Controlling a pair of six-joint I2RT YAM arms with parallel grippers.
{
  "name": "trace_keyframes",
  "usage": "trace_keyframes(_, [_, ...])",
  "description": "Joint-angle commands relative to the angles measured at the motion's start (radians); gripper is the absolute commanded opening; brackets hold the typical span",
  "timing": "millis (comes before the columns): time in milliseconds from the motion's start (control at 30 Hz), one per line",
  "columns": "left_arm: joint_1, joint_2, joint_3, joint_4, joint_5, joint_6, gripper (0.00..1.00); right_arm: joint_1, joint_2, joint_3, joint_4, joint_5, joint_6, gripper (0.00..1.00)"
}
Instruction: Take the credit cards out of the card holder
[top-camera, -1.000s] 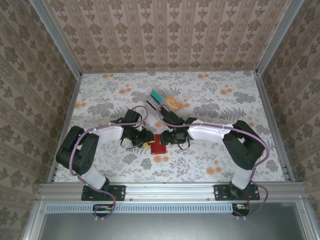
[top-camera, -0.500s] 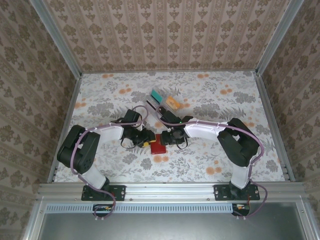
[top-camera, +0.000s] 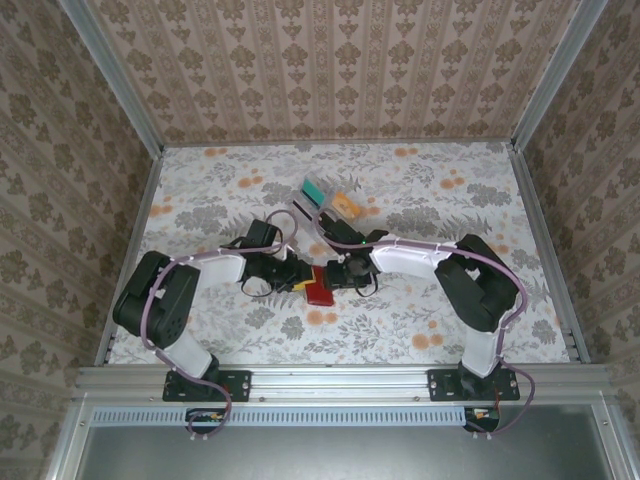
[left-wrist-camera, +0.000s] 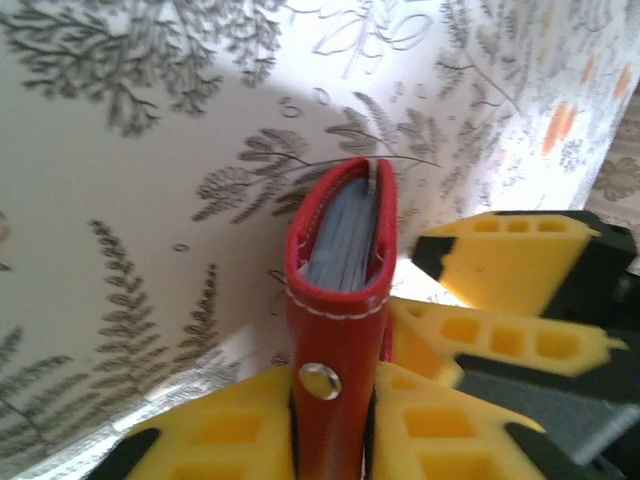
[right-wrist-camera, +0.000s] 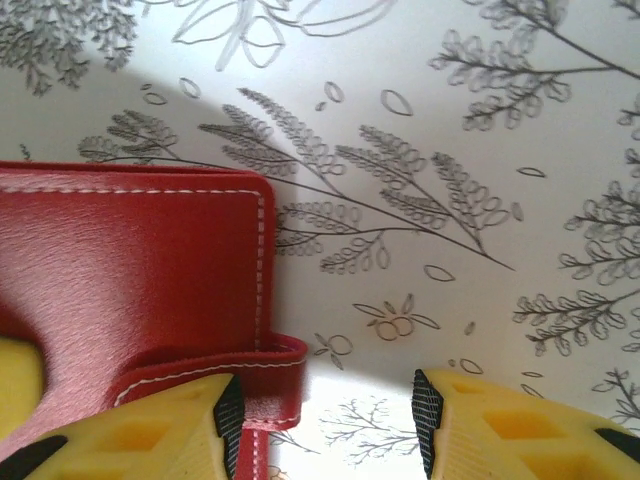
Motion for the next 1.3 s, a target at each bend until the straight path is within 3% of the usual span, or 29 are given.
trace_keyframes(0, [0.001, -0.038, 0.002, 0.011, 0.035, 0.017, 0.12, -0.045, -0.070, -0.044, 0.046, -0.078, 0.037, 0.52])
trace_keyframes(233, [0.001, -0.047, 0.006, 0.010, 0.014, 0.024, 0.03, -0.088, -0.150, -0.096, 0.188, -0.269, 0.063, 0.57])
trace_keyframes(367, [0.001, -0.045, 0.009, 0.000, 0.005, 0.026, 0.01, -0.085, -0.114, -0.090, 0.227, -0.333, 0.102, 0.53])
trace_keyframes(667, [0.001, -0.043, 0.018, -0.005, 0.010, 0.026, 0.00, -0.065, -0.054, -0.054, 0.171, -0.307, 0.093, 0.37])
trace_keyframes(1267, [0.000, -0.054, 0.026, -0.017, 0.014, 0.021, 0.00, -0.021, 0.019, -0.001, 0.064, -0.204, 0.036, 0.37])
